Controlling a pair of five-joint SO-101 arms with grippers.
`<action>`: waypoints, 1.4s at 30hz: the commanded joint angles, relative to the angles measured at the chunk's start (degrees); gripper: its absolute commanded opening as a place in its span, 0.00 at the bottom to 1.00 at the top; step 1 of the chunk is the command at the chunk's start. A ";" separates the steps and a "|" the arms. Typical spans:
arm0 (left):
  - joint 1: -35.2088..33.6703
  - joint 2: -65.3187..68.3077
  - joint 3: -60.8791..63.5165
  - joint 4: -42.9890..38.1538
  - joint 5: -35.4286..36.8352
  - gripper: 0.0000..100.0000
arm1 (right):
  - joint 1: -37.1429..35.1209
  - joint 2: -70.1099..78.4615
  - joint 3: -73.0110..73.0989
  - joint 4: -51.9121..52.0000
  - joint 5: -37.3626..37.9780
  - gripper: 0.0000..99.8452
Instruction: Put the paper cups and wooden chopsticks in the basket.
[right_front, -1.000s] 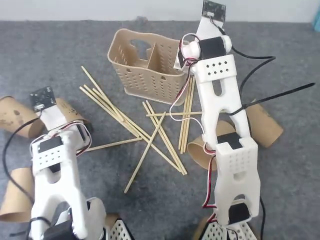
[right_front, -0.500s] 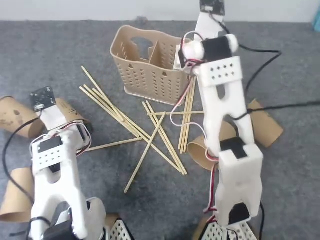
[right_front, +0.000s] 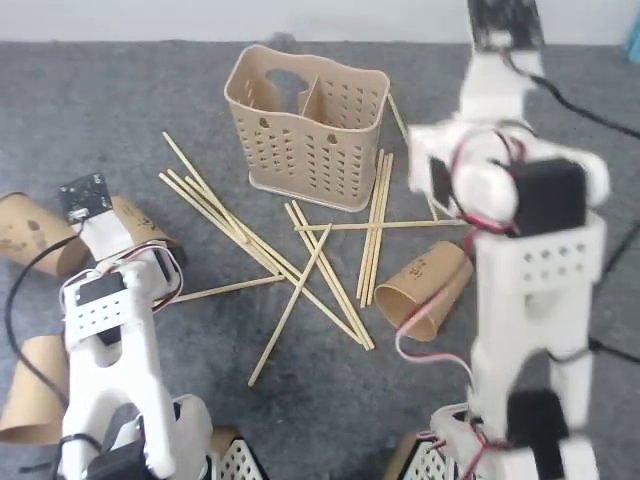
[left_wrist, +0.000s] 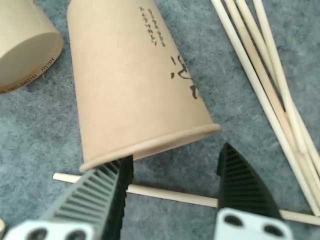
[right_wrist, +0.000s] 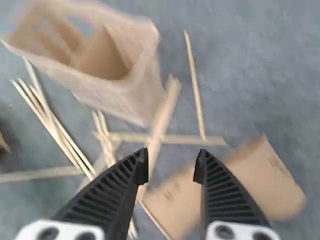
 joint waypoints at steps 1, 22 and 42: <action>0.44 -0.97 -0.31 -1.05 -0.35 0.26 | 6.02 -10.15 15.74 2.15 7.12 0.15; 0.44 -0.97 -0.22 -0.88 -1.85 0.26 | 17.27 -5.67 48.44 -42.15 -2.55 0.02; 0.53 -0.70 -0.31 -2.64 -2.29 0.12 | 25.89 23.60 36.92 -46.29 1.85 0.01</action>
